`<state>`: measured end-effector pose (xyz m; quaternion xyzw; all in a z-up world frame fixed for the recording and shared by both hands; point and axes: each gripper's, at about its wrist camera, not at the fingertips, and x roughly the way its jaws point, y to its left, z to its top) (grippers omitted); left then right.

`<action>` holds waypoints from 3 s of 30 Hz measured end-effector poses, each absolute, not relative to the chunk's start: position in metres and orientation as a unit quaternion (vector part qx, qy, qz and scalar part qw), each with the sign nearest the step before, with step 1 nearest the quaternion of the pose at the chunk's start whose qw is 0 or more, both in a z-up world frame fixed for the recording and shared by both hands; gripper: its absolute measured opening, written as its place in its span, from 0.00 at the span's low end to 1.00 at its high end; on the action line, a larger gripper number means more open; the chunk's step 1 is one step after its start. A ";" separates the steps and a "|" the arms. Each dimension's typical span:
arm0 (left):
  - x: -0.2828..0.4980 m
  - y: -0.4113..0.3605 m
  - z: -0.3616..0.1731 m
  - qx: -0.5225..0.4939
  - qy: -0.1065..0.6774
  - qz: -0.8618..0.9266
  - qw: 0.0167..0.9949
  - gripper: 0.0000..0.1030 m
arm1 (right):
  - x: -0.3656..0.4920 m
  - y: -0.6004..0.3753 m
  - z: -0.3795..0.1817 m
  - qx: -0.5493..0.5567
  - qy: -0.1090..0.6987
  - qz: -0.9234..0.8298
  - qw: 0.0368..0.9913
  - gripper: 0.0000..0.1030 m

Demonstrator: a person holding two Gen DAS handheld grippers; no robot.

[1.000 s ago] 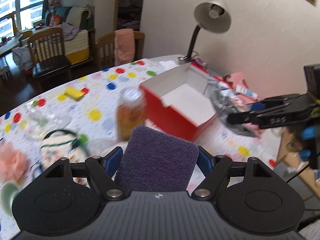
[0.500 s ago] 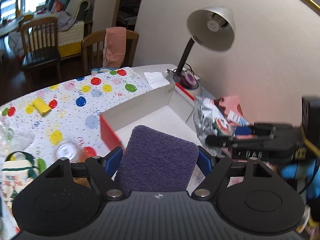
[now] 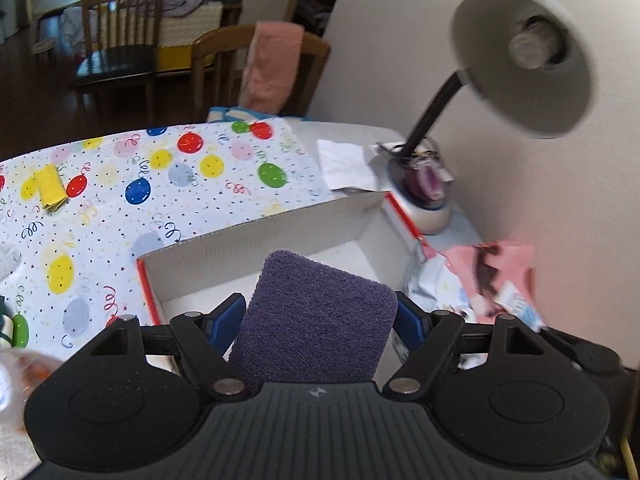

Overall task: Organize soft objects
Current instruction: 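Carry the sponge in the left tool while the right tool carries the wipes pack into the red box, then open the left tool releasing the sponge while the right tool releases the wipes pack in the box, then withdraw both tools from the box back over the table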

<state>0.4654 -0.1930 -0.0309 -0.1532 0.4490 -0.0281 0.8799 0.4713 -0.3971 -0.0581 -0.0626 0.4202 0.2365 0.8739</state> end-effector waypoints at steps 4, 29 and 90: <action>0.498 -0.204 -0.058 -0.148 0.463 0.001 0.874 0.76 | 0.490 -0.392 -0.075 -0.084 0.431 0.238 0.866 0.55; 0.568 -0.219 -0.175 -0.112 0.555 0.059 0.822 0.76 | 0.524 -0.360 -0.138 -0.229 0.484 0.263 0.803 0.58; 0.308 -0.173 0.013 -0.069 0.320 -0.009 0.945 0.87 | 0.391 -0.374 0.008 -0.077 0.341 0.414 0.840 0.82</action>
